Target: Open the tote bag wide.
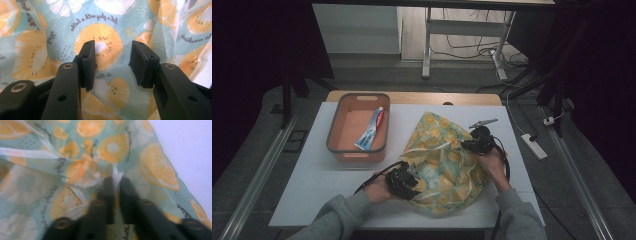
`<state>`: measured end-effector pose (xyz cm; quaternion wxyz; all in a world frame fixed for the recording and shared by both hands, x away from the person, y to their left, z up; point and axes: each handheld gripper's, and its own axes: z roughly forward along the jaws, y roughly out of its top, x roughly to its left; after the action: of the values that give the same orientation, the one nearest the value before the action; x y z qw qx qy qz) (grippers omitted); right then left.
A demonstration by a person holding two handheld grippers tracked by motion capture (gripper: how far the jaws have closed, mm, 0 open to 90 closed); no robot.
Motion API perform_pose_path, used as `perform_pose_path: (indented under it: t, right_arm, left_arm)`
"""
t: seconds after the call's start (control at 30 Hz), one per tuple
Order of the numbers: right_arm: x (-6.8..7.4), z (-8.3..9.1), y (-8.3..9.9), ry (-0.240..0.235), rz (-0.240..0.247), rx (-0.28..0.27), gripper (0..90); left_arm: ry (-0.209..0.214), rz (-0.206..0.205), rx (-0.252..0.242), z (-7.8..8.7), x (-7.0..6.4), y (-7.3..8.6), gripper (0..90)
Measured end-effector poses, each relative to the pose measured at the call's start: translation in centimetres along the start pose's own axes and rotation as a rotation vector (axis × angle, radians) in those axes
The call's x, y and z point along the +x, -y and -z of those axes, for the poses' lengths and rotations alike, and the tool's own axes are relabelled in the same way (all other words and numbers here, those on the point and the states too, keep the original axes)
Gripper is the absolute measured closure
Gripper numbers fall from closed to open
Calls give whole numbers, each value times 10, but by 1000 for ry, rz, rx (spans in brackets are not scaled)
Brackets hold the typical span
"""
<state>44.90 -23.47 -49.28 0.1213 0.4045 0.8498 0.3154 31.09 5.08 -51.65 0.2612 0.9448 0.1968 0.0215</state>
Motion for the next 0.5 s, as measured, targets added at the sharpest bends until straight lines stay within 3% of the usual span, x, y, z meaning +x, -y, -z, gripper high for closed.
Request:
perform_pose_path:
  t: [0.03,0.1,0.13,0.17,0.23,0.3,0.43,0.5]
  right_arm:
    - [2,9,-2,-7,-20,-57,659]
    - [6,28,-6,-4,-16,-156,544]
    - [6,28,-6,-4,-16,-156,544]
    - [13,49,-9,-17,-4,-236,446]
    - [15,57,-10,-29,2,-264,430]
    - [25,79,-8,-88,16,-324,402]
    - [39,100,-1,-142,61,-360,384]
    - [43,106,5,-141,75,-363,384]
  left_arm:
    - [-7,0,-7,1,0,0,526]
    - [-12,11,-45,6,-1,0,500]
    - [-16,14,-63,9,-1,0,500]
    - [-25,26,-101,16,-1,0,459]
    - [-22,40,-161,28,-2,0,450]
    - [-23,50,-219,41,-3,0,429]
    - [-43,55,-278,65,-4,1,410]
    - [-58,66,-302,75,-1,3,408]
